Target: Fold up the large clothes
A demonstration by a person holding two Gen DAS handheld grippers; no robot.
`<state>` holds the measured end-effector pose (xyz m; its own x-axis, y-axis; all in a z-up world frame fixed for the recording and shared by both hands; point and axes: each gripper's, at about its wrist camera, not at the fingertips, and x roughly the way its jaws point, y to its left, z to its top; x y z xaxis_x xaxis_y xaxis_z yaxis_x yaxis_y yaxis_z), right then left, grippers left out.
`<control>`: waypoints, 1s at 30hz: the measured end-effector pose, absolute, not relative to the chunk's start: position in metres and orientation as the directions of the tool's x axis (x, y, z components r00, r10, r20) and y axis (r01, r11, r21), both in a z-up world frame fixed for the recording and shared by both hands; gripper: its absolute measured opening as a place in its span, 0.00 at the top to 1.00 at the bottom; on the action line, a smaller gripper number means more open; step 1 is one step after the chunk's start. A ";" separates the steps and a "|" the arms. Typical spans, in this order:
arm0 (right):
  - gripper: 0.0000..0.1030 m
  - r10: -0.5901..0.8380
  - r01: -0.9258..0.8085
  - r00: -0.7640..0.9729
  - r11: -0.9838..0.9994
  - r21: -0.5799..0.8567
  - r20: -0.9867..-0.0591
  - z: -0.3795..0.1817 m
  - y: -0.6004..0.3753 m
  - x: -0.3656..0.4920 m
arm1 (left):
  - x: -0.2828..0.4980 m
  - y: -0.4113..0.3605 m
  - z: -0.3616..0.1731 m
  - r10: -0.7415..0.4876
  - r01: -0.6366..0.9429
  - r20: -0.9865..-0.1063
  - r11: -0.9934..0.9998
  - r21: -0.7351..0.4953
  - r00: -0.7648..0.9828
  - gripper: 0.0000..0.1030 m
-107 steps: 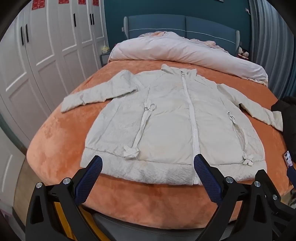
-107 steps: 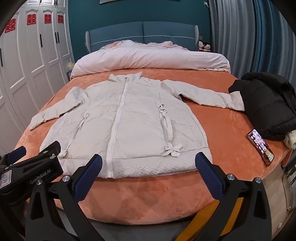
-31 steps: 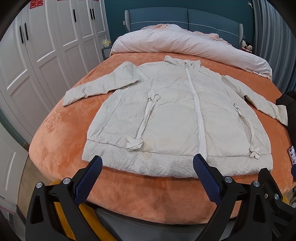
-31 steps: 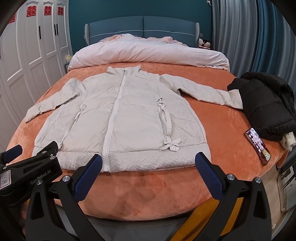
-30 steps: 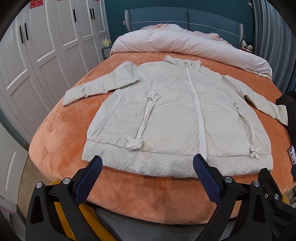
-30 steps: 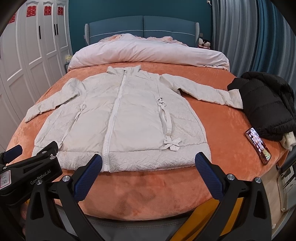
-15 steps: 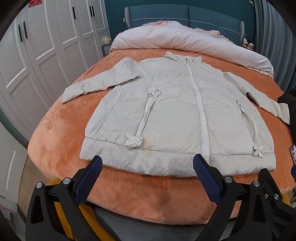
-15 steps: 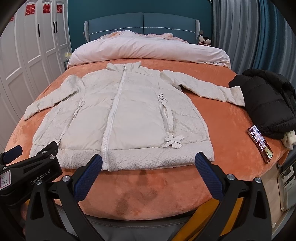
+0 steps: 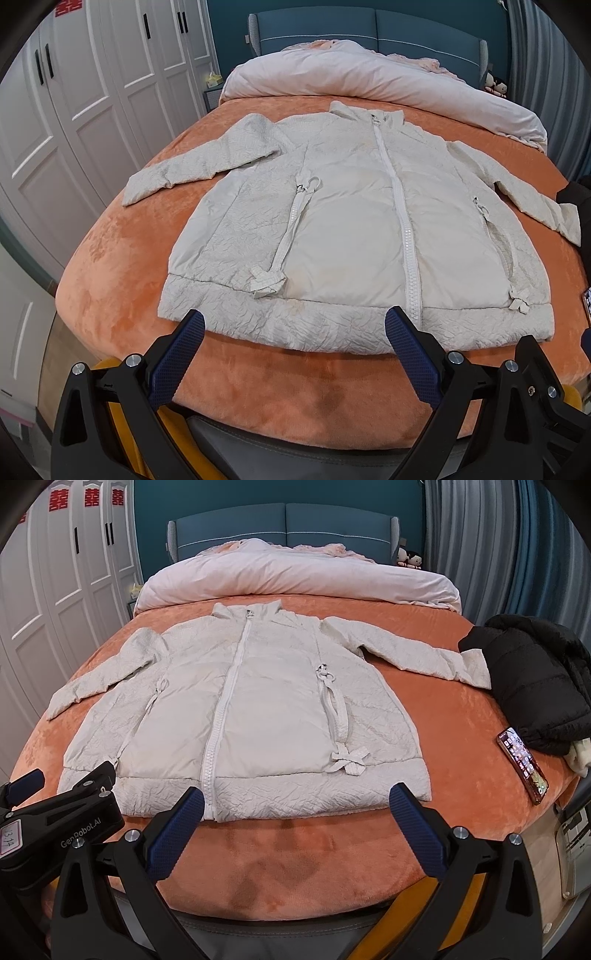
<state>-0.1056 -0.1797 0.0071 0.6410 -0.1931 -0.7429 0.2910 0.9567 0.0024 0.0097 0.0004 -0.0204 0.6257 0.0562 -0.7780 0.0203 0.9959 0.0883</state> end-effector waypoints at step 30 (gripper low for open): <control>0.46 -0.242 0.826 0.525 0.376 0.420 -0.816 -0.122 -0.647 0.076 | 0.224 0.096 -0.092 0.135 -0.244 -0.826 0.970 -0.003 0.547 0.06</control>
<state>0.0758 -0.6469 -0.1217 0.5249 -0.2421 -0.8160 0.8261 0.3758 0.4199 0.2240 0.0963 -0.0921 0.5467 0.1354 -0.8263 -0.2445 0.9697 -0.0029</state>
